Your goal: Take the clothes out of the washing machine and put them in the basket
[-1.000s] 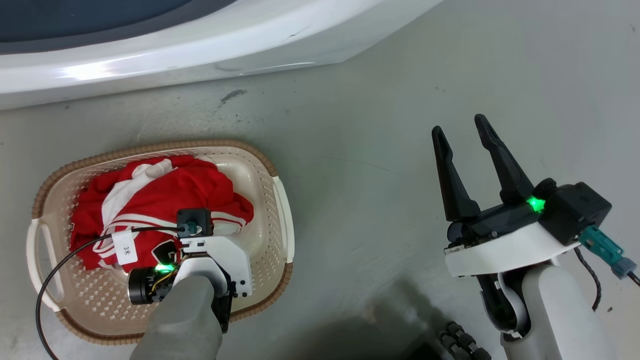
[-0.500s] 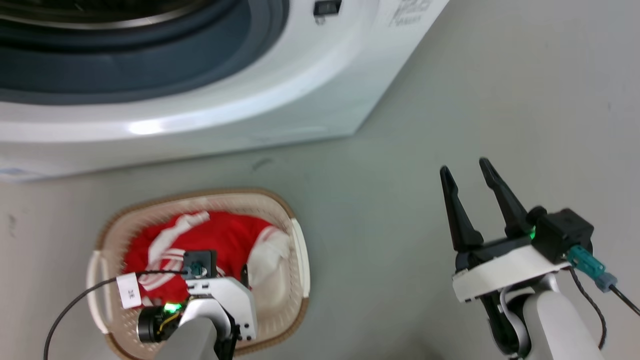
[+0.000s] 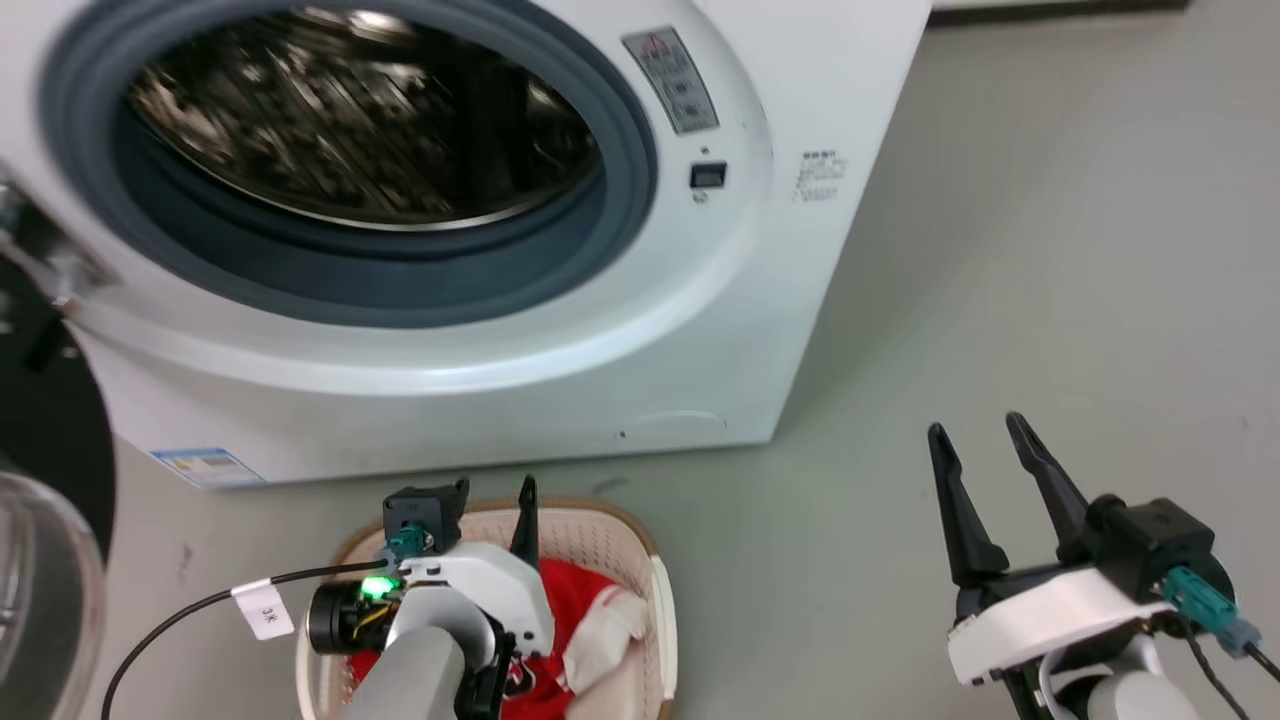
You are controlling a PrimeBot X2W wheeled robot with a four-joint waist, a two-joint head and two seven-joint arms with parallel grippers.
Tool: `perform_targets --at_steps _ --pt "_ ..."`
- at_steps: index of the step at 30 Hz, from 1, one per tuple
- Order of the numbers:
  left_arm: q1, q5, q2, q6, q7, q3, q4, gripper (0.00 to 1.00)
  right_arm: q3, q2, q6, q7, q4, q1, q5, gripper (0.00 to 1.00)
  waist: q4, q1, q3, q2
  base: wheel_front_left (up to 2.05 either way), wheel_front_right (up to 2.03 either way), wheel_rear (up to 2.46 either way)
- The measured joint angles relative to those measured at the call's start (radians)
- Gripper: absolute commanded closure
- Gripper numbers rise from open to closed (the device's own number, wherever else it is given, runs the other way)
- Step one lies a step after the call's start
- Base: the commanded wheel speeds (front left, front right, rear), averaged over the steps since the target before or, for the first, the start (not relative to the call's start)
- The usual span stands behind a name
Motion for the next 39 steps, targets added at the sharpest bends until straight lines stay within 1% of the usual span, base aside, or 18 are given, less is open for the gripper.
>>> perform_targets --at_steps 1,9,15,18,22,25,39 --pt "0.026 0.026 0.0 0.011 0.0 0.019 -0.089 0.0 -0.01 0.0 0.0 0.009 -0.012 0.019 -0.006 0.0 0.012 -0.0001 -0.032 0.0 0.0 0.0 0.0" --pt "0.145 0.144 0.0 0.044 0.0 0.069 -0.442 0.0 -0.035 0.0 0.0 0.034 -0.057 0.079 -0.019 0.0 0.05 -0.0001 -0.128 0.0 0.0 0.0 0.0" --pt "0.229 0.211 0.007 0.064 0.0 0.09 -0.651 0.0 -0.063 -0.001 0.0 0.051 -0.083 0.124 -0.021 0.0 0.075 0.0 -0.181 0.0 0.0 0.0 0.0" --pt "0.276 0.231 0.028 0.07 0.0 0.103 -0.718 0.0 -0.067 -0.001 0.0 0.06 -0.096 0.142 -0.029 0.0 0.083 0.0 -0.204 0.0 0.0 0.0 0.0" --pt "0.334 0.251 0.044 0.078 0.0 0.109 -0.776 0.0 -0.072 0.0 0.0 0.068 -0.118 0.163 -0.036 0.0 0.09 0.0 -0.23 0.0 0.0 0.0 0.0" --pt "0.364 0.253 0.054 0.08 0.0 0.109 -0.787 0.0 -0.076 -0.001 0.0 0.074 -0.13 0.176 -0.037 0.0 0.092 0.0 -0.239 0.0 0.0 0.0 0.0" --pt "0.404 0.248 0.061 0.09 0.0 0.1 -0.758 0.0 -0.067 -0.001 0.0 0.078 -0.143 0.19 -0.035 0.0 0.093 0.0001 -0.245 0.0 0.0 0.0 0.0"
